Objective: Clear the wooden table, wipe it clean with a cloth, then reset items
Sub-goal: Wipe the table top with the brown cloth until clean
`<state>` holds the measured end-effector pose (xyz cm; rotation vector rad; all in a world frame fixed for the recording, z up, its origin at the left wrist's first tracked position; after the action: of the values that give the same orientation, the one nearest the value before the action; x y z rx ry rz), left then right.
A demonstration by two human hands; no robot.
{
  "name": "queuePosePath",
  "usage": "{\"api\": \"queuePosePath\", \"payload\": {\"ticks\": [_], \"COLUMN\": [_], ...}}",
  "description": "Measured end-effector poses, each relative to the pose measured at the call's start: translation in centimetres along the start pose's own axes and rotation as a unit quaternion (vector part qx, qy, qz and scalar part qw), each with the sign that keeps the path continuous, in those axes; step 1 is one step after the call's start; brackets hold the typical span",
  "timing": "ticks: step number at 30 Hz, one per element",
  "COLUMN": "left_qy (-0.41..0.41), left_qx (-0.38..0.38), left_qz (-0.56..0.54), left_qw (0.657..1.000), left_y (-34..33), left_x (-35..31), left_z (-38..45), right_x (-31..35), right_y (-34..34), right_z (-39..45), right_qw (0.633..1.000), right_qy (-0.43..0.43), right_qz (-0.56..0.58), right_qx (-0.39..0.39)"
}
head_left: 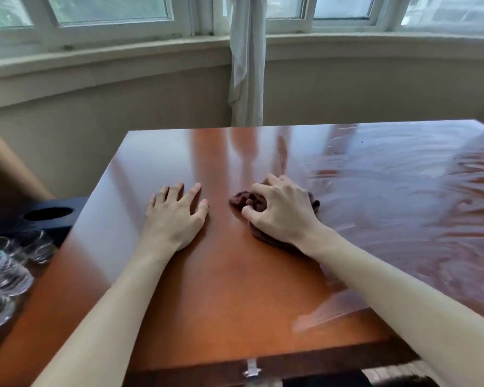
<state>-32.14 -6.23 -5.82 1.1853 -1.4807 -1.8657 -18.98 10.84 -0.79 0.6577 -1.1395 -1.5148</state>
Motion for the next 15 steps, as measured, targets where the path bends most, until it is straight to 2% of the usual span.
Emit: {"api": "queuePosePath", "payload": {"ticks": [3, 6, 9, 15], "left_qy": [-0.006, -0.007, -0.013, -0.005], "left_qx": [0.0, -0.001, -0.01, -0.028], "left_qz": [-0.004, -0.004, 0.0, -0.006], "left_qw": [1.0, 1.0, 1.0, 1.0], "left_y": [0.1, 0.0, -0.1, -0.2], "left_x": [-0.1, -0.1, -0.1, 0.2], "left_z": [0.0, 0.0, 0.2, 0.4], "right_x": [1.9, 1.9, 0.6, -4.8], "right_y": [3.3, 3.4, 1.1, -5.6], "right_z": [-8.3, -8.6, -2.5, 15.5], "right_qw": [1.0, 1.0, 1.0, 0.996], "right_qy": [0.004, -0.003, -0.018, -0.082], "right_qz": [-0.003, -0.004, -0.02, -0.014], "right_qx": [-0.022, -0.015, 0.003, 0.004]}}
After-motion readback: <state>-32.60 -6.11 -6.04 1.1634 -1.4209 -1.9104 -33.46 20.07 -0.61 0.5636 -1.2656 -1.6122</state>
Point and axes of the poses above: each hand's wrist, its own z-axis towards the middle knuckle, its own y-axis out of the back of the hand, x = y × z, the point moved 8 cm from there along z, towards the middle knuckle, and after that the axes turned 5 degrees about -z, right-handed, at the moved point
